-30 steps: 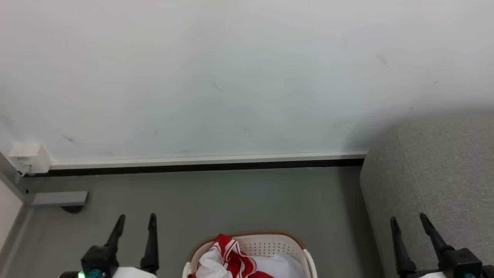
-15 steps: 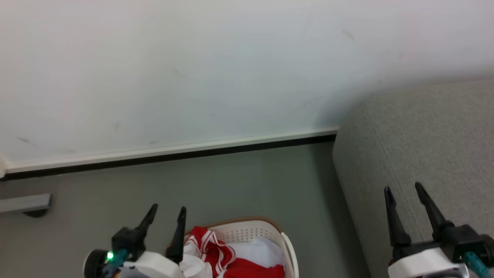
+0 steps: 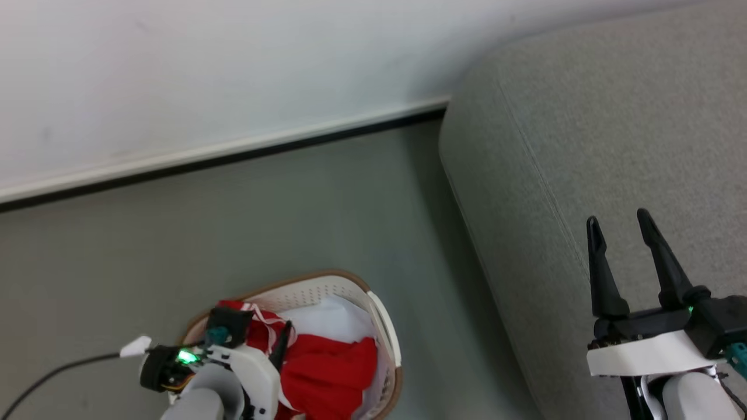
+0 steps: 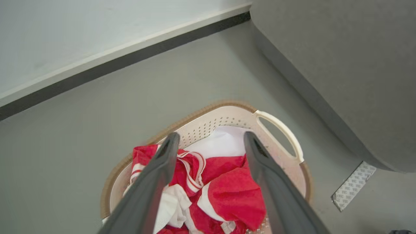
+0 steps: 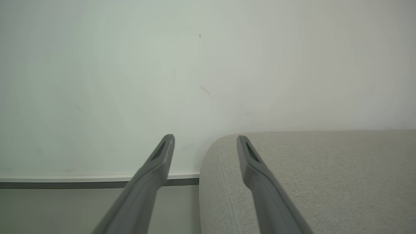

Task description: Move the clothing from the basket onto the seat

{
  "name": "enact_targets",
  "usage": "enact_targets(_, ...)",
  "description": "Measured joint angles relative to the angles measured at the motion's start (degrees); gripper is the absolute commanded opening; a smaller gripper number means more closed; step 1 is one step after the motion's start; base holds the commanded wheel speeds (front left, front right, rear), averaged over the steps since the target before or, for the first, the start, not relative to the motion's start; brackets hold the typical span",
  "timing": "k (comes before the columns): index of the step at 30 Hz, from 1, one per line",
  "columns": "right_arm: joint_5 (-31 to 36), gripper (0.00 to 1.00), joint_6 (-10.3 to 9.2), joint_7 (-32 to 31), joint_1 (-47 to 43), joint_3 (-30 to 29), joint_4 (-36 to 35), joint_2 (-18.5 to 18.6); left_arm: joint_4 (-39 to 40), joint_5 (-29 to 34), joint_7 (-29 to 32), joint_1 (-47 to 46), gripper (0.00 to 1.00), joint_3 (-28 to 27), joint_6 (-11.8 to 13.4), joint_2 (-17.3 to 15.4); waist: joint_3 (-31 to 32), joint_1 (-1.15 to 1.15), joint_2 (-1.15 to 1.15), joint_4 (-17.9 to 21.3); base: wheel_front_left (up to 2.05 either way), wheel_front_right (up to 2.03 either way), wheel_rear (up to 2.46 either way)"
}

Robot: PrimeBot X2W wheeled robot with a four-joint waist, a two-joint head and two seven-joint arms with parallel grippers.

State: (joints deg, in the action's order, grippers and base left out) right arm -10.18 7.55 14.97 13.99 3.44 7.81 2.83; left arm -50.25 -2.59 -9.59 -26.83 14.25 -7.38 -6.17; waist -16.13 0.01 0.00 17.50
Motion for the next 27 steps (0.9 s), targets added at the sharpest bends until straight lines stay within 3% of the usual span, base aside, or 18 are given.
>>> enact_targets(10, -3.2, 1.0, 0.0, 0.0, 3.2, 0.0, -4.2, 0.0, -9.9, -3.3, 7.2, -7.5, 1.0, 9.6, -0.1, -2.4, -11.0, 0.01, 0.0, 4.3, 0.0, 0.0, 0.0)
enact_targets(22, -6.0, 1.0, 0.0, 0.0, 4.8, 0.2, -8.4, 0.0, -12.6, -10.1, 9.6, -14.3, 1.0, 19.5, -0.2, -8.6, -22.0, 0.0, 0.0, 6.1, 0.0, 0.0, 0.0)
enact_targets(27, -6.4, 1.0, 0.0, 0.0, 5.1, 0.5, -9.0, 0.0, -12.9, -13.6, 11.0, -15.3, 1.0, 22.7, -0.1, -9.7, -24.8, 0.0, 0.0, 6.6, 0.0, 0.0, 0.0)
